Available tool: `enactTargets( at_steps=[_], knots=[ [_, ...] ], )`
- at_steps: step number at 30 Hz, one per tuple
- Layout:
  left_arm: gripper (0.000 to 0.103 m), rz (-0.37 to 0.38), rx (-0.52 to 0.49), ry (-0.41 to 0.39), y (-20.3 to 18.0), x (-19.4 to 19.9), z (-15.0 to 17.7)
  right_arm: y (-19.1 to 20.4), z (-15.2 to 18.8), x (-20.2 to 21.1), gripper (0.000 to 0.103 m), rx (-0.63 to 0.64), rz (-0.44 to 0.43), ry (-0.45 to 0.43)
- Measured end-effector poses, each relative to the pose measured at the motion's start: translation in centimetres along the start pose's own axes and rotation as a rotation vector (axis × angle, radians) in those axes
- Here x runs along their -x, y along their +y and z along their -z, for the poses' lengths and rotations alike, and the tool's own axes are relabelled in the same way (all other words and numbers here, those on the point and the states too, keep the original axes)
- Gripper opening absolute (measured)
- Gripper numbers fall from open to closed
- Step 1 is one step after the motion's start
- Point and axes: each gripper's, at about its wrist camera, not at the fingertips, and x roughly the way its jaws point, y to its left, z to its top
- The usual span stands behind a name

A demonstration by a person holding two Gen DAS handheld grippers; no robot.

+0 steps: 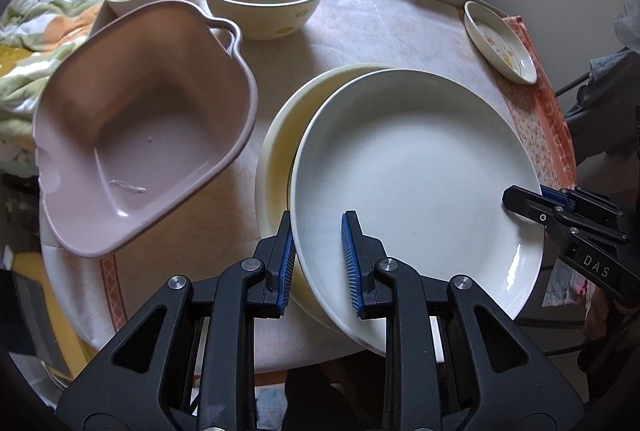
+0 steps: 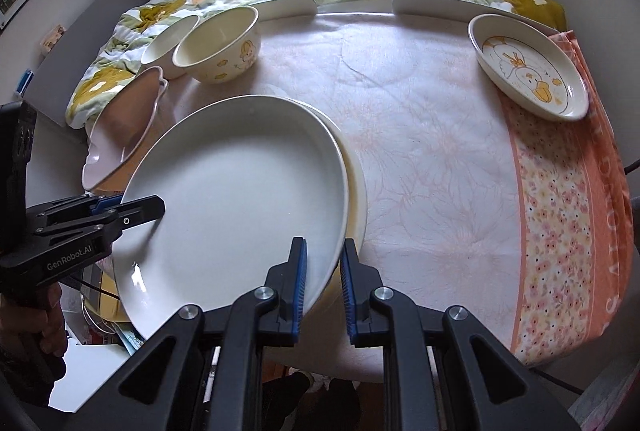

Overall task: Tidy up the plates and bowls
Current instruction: 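Lower the white plate onto the yellow duck plate and open the left gripper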

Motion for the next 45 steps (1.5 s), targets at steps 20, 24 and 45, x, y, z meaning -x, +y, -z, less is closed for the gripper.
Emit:
enactTargets(
  at_steps=[20, 24, 45],
  knots=[
    [0.02, -0.1, -0.081, 0.008, -2.2, -2.4, -0.4, -0.9, 0.2, -0.5, 0.015, -0.013, 0.038, -0.033],
    [0.021, -0.206, -0.162, -0.004, -3.6, -2.4, -0.4, -0.8, 0.1, -0.5, 0.015, -0.001, 0.044, -0.037],
    [0.02, -0.419, -0.284, -0.036, -5.4, -2.2, 0.0, 0.8, -0.2, -1.4, 0.015, 0.123, 0.124, -0.068]
  ],
)
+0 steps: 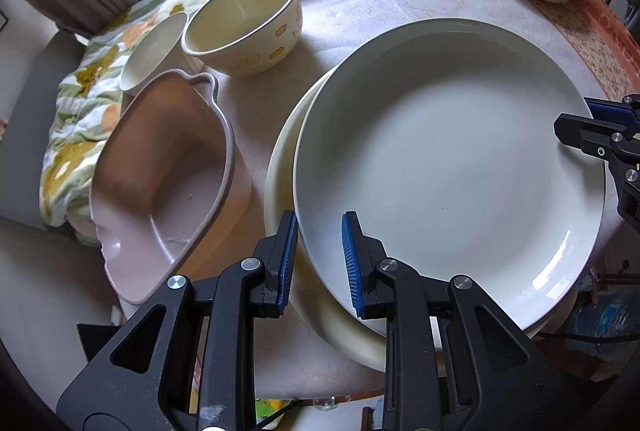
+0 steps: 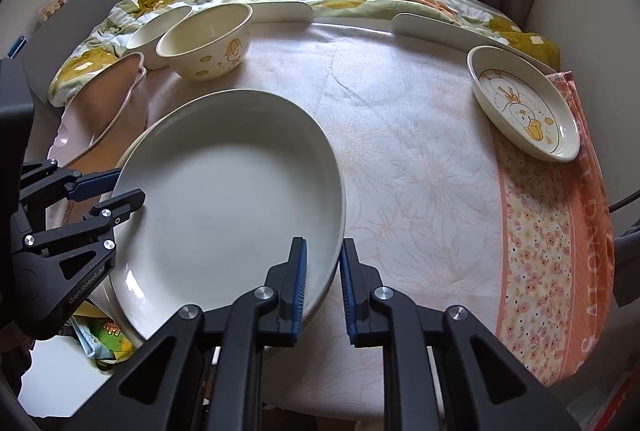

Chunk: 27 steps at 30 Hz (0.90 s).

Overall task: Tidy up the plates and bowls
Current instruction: 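Lower the white plate onto the yellow duck plate and open the left gripper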

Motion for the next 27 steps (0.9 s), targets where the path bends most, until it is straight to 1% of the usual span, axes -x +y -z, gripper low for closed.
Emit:
enactTargets(
  at_steps=[4, 11, 13, 15, 22, 25, 27],
  knots=[
    [0.02, -0.004, -0.002, -0.003, 0.0, 0.1, 0.1, 0.4, 0.0, -0.1, 0.015, 0.018, 0.028, -0.005],
    [0.02, -0.028, 0.001, -0.015, 0.2, 0.6, 0.3, 1.1, 0.1, 0.2, 0.015, 0.04, 0.046, -0.021],
    [0.02, -0.01, 0.01, -0.018, 0.6, 0.7, 0.3, 1.4, 0.1, 0.1, 0.015, 0.05, 0.046, -0.018],
    [0.02, -0.009, 0.008, -0.018, 0.7, 0.7, 0.3, 1.7, 0.1, 0.0, 0.015, 0.054, 0.063, -0.019],
    [0.02, 0.009, 0.014, -0.022, 0.8, 0.8, 0.5, 1.7, 0.2, 0.1, 0.015, 0.037, 0.063, -0.022],
    [0.02, 0.029, 0.027, -0.037, 1.2, 1.8, 0.3, 1.5, 0.2, 0.8, 0.015, 0.016, 0.054, -0.036],
    [0.02, 0.052, 0.047, -0.062, 1.8, 3.1, -0.1, 1.2, 0.1, 1.8, 0.015, -0.004, 0.049, -0.058]
  ],
)
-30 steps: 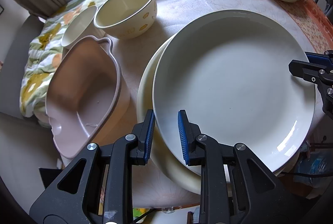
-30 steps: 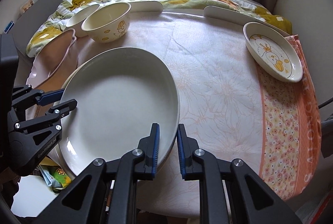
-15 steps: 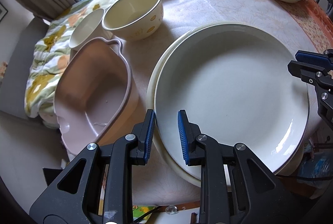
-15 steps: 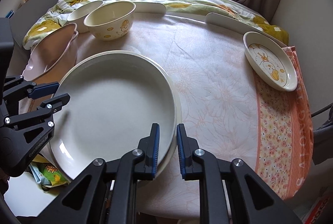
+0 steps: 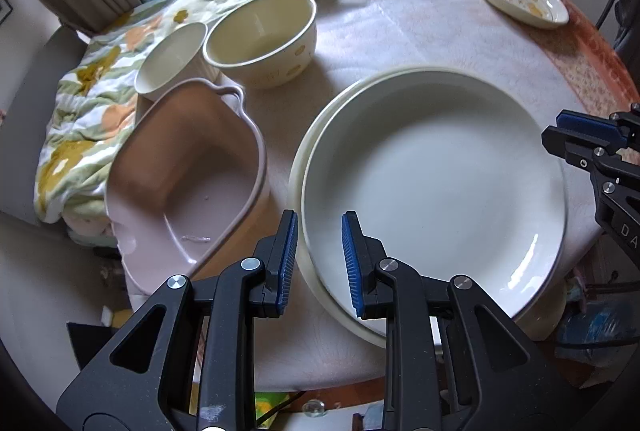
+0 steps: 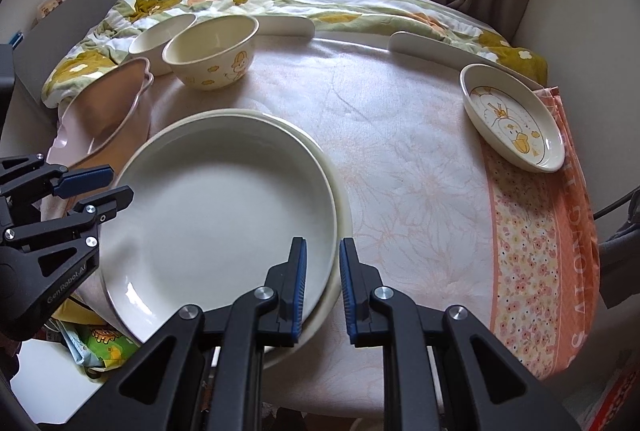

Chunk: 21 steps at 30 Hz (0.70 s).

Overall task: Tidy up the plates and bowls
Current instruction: 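Lower the white plate onto the yellow duck plate and open the left gripper, then reach the left gripper to the small duck plate and grasp its rim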

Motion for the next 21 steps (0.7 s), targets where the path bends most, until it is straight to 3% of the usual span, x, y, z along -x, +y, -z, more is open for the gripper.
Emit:
enactTargets(
  at_steps=[2, 3, 4, 5, 6, 7, 8, 10, 14, 17, 19, 21],
  knots=[
    [0.021, 0.023, 0.021, -0.051, 0.4, 1.9, -0.7, -0.6, -0.3, 1.2, 0.015, -0.03, -0.014, -0.027],
    [0.028, 0.028, 0.025, -0.076, 0.6, 2.9, -1.2, -1.0, -0.5, 1.9, 0.015, -0.051, -0.025, -0.043],
    [0.053, 0.035, 0.027, -0.104, 0.7, 3.9, -1.7, -1.5, -0.6, 2.7, 0.015, -0.075, -0.036, -0.062],
    [0.07, 0.048, 0.032, -0.135, 0.7, 4.9, -2.3, -2.2, -0.7, 3.5, 0.015, -0.103, -0.041, -0.08],
    [0.096, 0.063, 0.039, -0.175, 0.8, 6.0, -2.8, -2.8, -0.8, 4.4, 0.016, -0.133, -0.042, -0.096],
    [0.103, 0.077, 0.046, -0.225, 0.8, 7.2, -3.4, -3.6, -0.9, 5.3, 0.029, -0.164, -0.04, -0.112],
    [0.103, 0.098, 0.044, -0.267, 0.7, 8.3, -4.0, -4.3, -0.9, 6.3, 0.061, -0.192, -0.036, -0.13],
    [0.103, 0.15, 0.022, -0.306, 0.1, 9.8, -5.7, -5.9, -0.7, 8.4, 0.103, -0.231, -0.03, -0.176],
    [0.103, 0.284, -0.008, -0.354, -1.3, 11.5, -9.5, -8.5, -0.2, 12.0, 0.103, -0.228, 0.05, -0.265],
    [0.103, 0.38, -0.035, -0.363, -2.5, 12.1, -12.7, -10.6, -0.7, 13.9, 0.103, -0.211, 0.123, -0.241],
    [0.103, 0.423, -0.064, -0.378, -3.2, 12.6, -15.3, -12.4, -1.5, 15.3, 0.103, -0.259, 0.15, -0.258],
    [0.103, 0.441, -0.091, -0.387, -4.4, 12.7, -18.1, -14.4, -2.2, 16.8, 0.103, -0.32, 0.201, -0.33]
  ],
)
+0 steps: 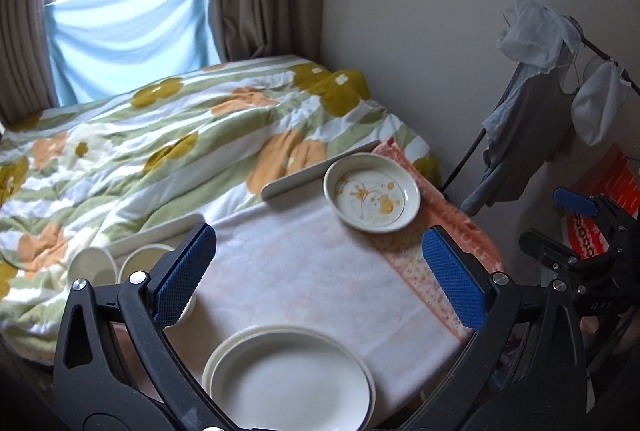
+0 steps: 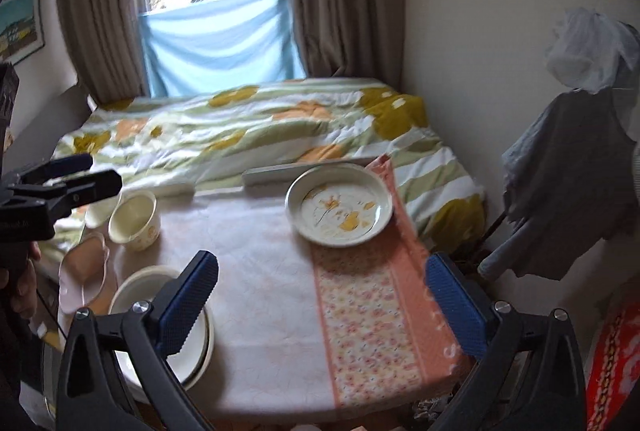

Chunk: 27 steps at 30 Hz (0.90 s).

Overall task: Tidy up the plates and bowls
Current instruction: 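Reach the left gripper to the small duck plate and grasp its rim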

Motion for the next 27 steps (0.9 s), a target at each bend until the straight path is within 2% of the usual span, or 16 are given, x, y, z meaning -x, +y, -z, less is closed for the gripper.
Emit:
enactTargets(
  at_steps=[2, 3, 7, 9, 11, 12, 13, 17, 20, 23, 27],
  knots=[
    [0.103, 0.041, -0.018, 0.017, -0.5, -2.3, -2.5, -1.5, -1.4, -0.6, 0.103, -0.04, 0.006, -0.042],
    [0.103, 0.041, -0.024, 0.028, -0.6, -3.6, -3.7, -2.5, -1.9, -1.7, 0.103, -0.072, -0.01, -0.031],
    [0.103, 0.064, -0.06, 0.097, -1.5, -10.5, -6.6, -6.1, -1.9, -8.8, 0.102, -0.236, -0.053, 0.104],
    [0.1, 0.1, -0.054, 0.156, -1.3, -14.8, -6.8, -7.4, -0.9, -11.9, 0.097, -0.306, -0.08, 0.146],
    [0.082, 0.13, -0.027, 0.224, -0.7, -19.2, -6.3, -8.4, 0.1, -14.9, 0.072, -0.357, -0.104, 0.194],
    [0.069, 0.14, -0.023, 0.266, -0.5, -21.4, -5.9, -8.9, 0.5, -16.6, 0.068, -0.381, -0.118, 0.222],
    [0.064, 0.146, -0.023, 0.304, -0.4, -23.5, -5.5, -9.3, 0.9, -18.2, 0.065, -0.404, -0.127, 0.249],
    [0.058, 0.163, -0.002, 0.387, -0.2, -29.2, -3.4, -10.4, 1.9, -22.8, 0.054, -0.443, -0.14, 0.315],
    [0.048, 0.171, 0.021, 0.453, -0.2, -32.7, -2.3, -10.6, 2.2, -25.0, 0.046, -0.44, -0.155, 0.356],
    [0.044, 0.173, 0.03, 0.484, -0.1, -34.5, -1.7, -11.0, 2.3, -26.6, 0.036, -0.442, -0.164, 0.377],
    [0.034, 0.168, 0.036, 0.506, 0.1, -35.6, -1.5, -11.6, 2.2, -27.8, 0.031, -0.45, -0.155, 0.376]
  ],
)
